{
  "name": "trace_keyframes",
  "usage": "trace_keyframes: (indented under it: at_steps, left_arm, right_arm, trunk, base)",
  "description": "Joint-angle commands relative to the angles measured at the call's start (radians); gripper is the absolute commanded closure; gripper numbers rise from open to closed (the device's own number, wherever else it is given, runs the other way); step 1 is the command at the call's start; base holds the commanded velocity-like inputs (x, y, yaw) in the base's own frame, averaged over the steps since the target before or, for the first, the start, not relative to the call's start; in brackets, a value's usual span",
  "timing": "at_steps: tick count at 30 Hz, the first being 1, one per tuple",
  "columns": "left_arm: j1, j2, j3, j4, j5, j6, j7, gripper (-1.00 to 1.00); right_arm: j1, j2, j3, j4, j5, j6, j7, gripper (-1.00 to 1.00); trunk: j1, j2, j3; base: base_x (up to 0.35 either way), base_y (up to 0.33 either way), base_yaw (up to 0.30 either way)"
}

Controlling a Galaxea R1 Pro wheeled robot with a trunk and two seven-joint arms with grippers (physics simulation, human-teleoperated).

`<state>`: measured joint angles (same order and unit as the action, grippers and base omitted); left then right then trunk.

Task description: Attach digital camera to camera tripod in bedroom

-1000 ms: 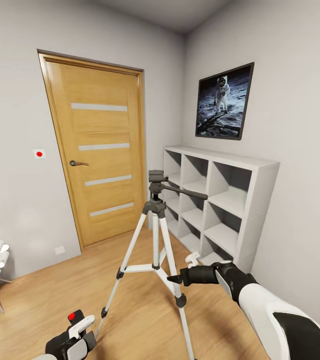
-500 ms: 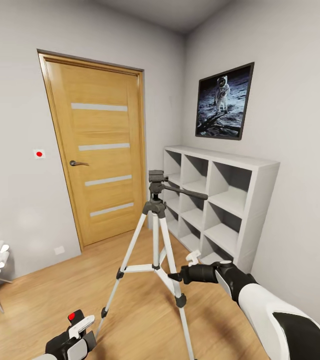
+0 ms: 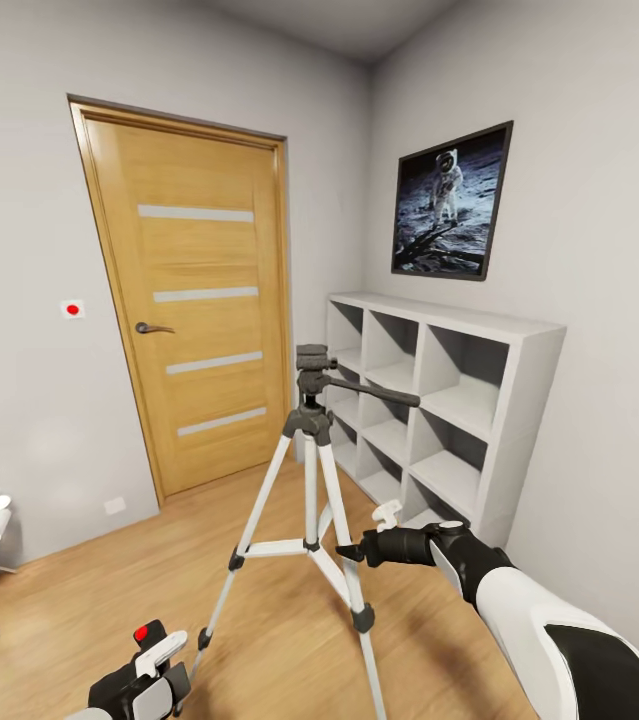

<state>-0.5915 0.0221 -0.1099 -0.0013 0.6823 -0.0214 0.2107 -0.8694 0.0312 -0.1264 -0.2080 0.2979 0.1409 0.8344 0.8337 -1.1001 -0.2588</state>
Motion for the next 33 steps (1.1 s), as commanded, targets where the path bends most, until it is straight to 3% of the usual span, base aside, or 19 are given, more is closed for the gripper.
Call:
trace_keyframes:
  at_steps: [1,33]
  left_arm:
    - [-0.001,0.0,-0.01,0.0,0.008,-0.002,0.001,1.0]
    - [-0.001,-0.004,-0.01,0.0,0.008,-0.002,0.001,1.0]
  right_arm:
    - [0.0,0.0,-0.009,-0.002,0.006,0.01,0.005,-1.0]
    - [0.0,0.002,-0.009,0.019,0.007,0.008,0.006,-1.0]
  trunk:
    - [0.0,-0.001,-0.001]
    - [0.0,-0.001,-0.001]
  base:
    - [0.031,0.0,0.0]
    - [0.017,0.043,0.0]
